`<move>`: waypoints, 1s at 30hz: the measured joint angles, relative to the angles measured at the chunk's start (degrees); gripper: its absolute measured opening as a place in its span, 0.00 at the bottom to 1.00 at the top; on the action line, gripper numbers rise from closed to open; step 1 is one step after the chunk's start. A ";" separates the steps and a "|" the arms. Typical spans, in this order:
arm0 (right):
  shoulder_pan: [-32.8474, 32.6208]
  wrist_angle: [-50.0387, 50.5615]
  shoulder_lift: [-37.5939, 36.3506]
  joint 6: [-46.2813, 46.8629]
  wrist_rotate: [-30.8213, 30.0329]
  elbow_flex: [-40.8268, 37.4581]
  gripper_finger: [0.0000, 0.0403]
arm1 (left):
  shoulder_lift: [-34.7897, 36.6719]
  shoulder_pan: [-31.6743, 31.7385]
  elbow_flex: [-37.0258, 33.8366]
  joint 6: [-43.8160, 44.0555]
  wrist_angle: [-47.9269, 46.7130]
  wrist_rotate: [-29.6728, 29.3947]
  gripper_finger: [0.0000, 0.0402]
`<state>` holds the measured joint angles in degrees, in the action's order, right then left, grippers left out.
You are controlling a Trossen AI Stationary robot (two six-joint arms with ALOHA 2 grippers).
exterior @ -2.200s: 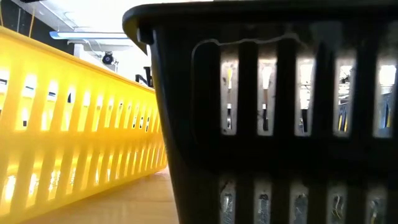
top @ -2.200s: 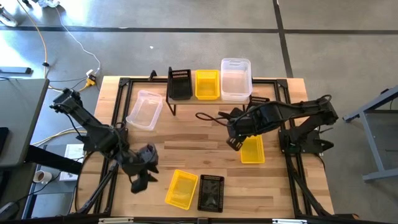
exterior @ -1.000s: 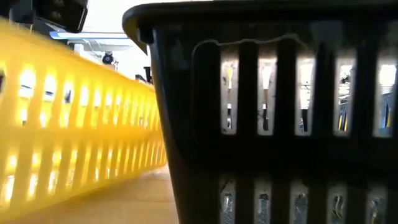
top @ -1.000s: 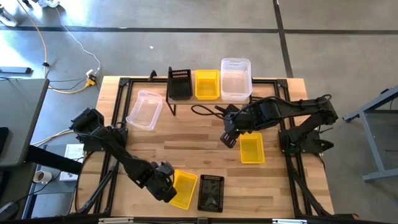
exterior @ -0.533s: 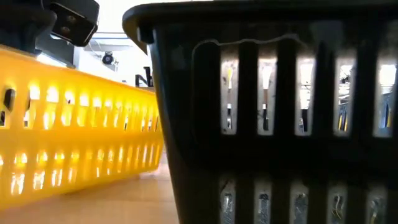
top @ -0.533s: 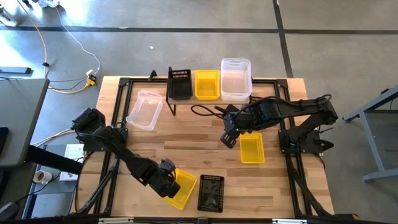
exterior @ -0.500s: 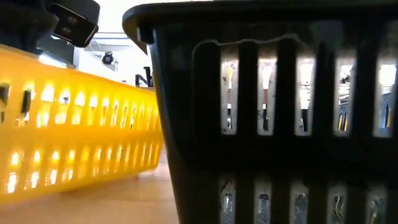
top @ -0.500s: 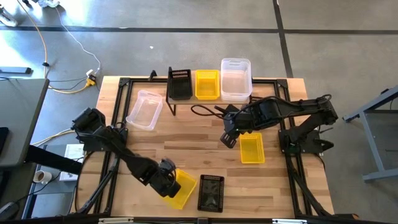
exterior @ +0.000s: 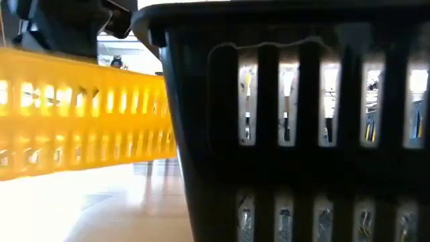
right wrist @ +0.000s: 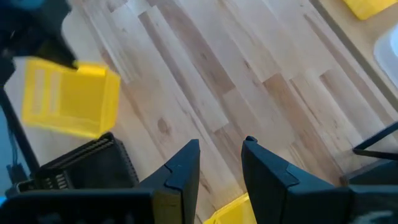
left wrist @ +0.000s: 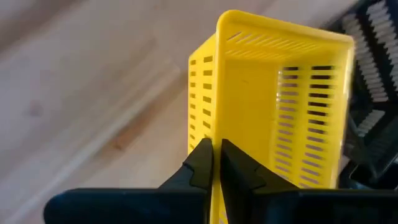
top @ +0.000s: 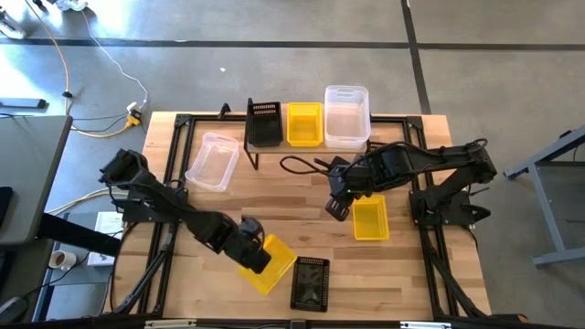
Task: Stack baskets on shelf by color
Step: Stack the bottom yellow basket on top of the yellow basket on the shelf
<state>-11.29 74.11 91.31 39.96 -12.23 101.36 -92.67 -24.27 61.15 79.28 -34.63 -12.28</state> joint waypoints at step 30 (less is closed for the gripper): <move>-0.02 -24.66 5.11 -47.84 13.34 0.02 0.26 | 12.93 20.52 0.02 13.74 -6.32 -8.54 0.02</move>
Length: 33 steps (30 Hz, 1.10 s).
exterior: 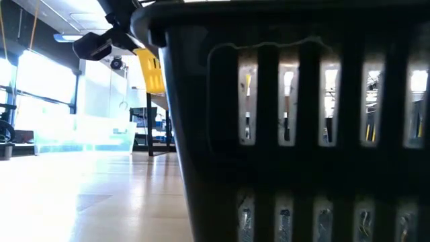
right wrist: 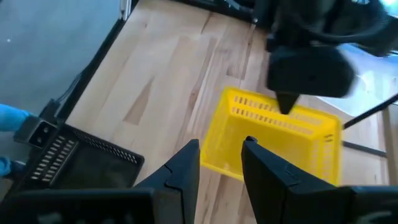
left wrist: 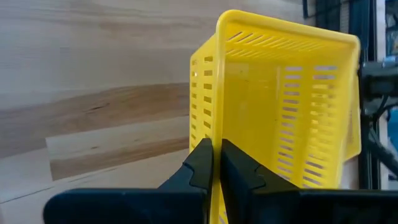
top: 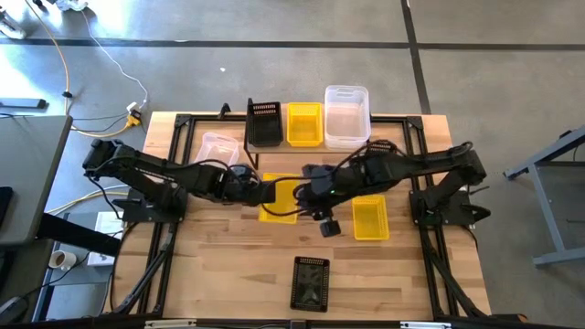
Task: Stack baskets on shelf by color
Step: Stack the bottom yellow basket on top of the yellow basket on the shelf
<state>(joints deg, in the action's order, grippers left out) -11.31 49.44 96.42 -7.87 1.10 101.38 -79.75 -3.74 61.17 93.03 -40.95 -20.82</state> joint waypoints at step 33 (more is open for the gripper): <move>0.07 -3.45 15.13 0.24 -5.91 0.00 0.26 | -0.04 0.98 0.00 2.71 1.87 -2.38 0.02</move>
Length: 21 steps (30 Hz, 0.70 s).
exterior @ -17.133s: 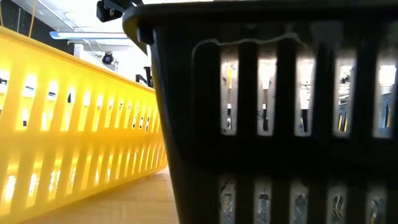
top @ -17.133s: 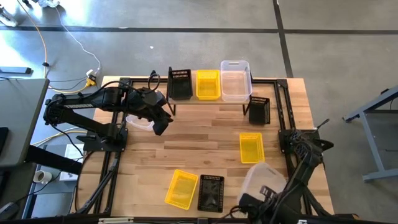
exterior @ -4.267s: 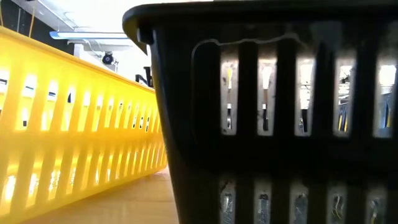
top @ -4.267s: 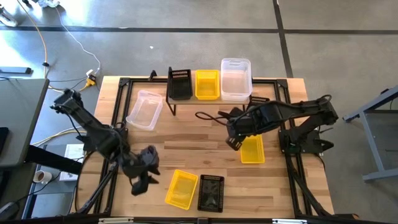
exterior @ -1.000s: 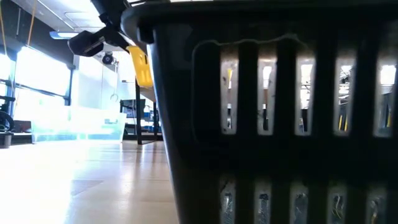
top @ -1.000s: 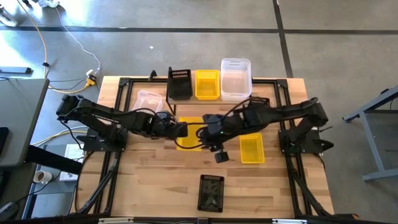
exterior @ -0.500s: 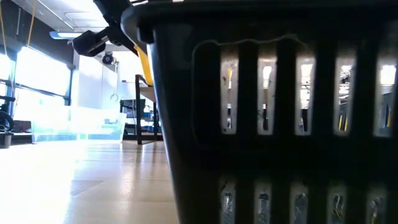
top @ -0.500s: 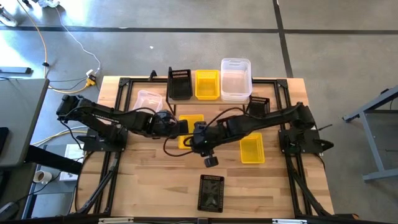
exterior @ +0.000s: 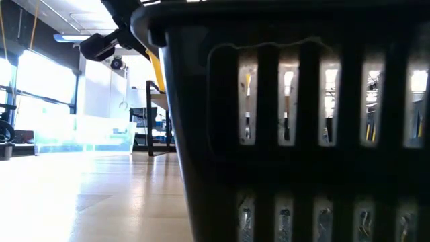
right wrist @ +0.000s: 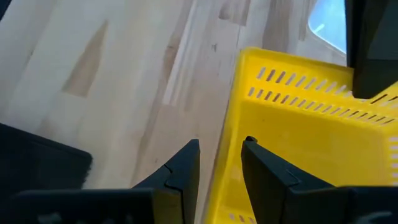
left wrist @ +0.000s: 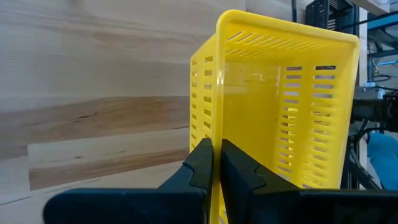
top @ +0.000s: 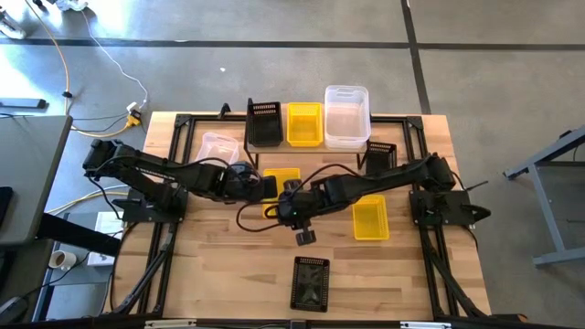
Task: Stack baskets on shelf by color
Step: Stack the bottom yellow basket on top of the yellow basket on the shelf
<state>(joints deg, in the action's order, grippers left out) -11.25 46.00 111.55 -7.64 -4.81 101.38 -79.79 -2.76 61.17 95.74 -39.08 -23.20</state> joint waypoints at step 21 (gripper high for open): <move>0.04 4.79 0.00 2.71 -3.66 0.00 0.05 | -0.02 0.17 -0.02 -9.22 9.10 -0.10 0.02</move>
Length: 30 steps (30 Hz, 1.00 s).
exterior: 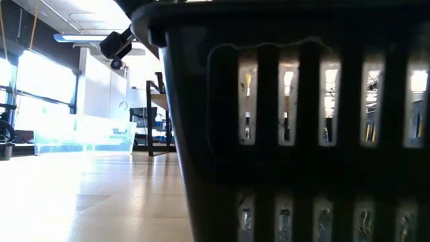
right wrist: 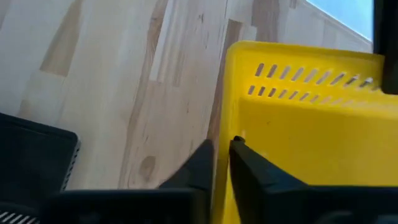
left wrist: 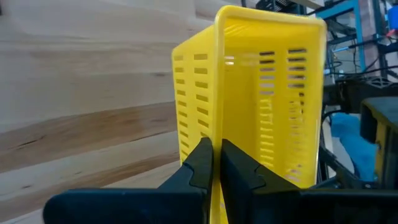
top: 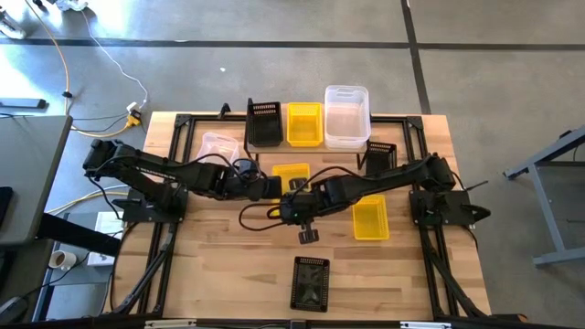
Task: Stack baskets on shelf by color
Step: Stack the bottom yellow basket on top of the yellow basket on the shelf
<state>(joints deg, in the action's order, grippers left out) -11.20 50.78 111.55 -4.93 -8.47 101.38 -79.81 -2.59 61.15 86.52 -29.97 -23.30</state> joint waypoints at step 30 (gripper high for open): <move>-4.52 3.69 -4.31 23.62 -0.20 0.00 0.00 | 3.56 3.91 0.02 -25.54 -0.27 8.29 0.39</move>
<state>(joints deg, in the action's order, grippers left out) -15.72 54.48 107.24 18.69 -8.67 101.38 -76.25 1.32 61.17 60.97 -30.24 -15.01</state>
